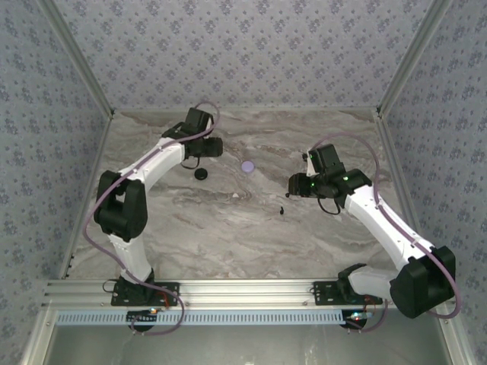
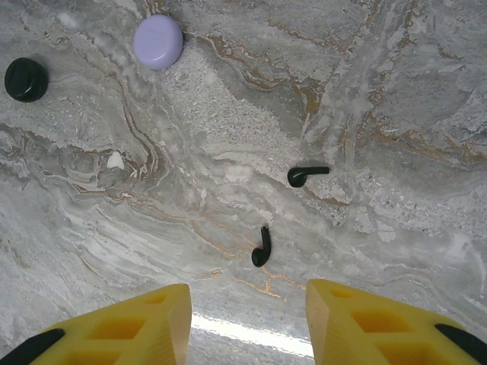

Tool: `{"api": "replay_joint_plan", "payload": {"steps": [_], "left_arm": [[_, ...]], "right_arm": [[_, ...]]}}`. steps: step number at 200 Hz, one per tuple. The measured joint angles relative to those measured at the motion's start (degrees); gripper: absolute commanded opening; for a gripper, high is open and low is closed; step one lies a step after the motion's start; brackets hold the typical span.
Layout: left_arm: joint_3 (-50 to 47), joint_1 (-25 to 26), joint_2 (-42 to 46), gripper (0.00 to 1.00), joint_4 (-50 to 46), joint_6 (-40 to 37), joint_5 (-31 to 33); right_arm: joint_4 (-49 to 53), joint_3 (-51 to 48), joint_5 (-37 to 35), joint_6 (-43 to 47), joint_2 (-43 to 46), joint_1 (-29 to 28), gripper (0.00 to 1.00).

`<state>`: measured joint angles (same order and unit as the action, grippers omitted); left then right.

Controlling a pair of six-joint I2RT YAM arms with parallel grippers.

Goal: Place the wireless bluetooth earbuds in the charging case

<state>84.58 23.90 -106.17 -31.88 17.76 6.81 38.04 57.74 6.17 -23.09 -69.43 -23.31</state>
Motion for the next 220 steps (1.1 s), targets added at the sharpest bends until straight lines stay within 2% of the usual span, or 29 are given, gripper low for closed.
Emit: {"api": "replay_joint_plan", "payload": {"steps": [50, 132, 220], "left_arm": [[-1.3, -0.5, -0.9, 0.78, -4.4, -2.1, 2.5], [0.8, -2.4, -10.4, 0.77, -5.7, -3.8, 1.4], [5.3, -2.4, -15.0, 0.6, -8.0, -4.7, -0.9]], "right_arm": [[0.0, -0.5, 0.0, 0.0, 0.0, 0.0, 0.49], [0.0, -0.5, 0.0, 0.0, 0.0, 0.0, 0.5], [0.1, -0.9, -0.4, 0.0, 0.5, 0.1, 0.5]]}}
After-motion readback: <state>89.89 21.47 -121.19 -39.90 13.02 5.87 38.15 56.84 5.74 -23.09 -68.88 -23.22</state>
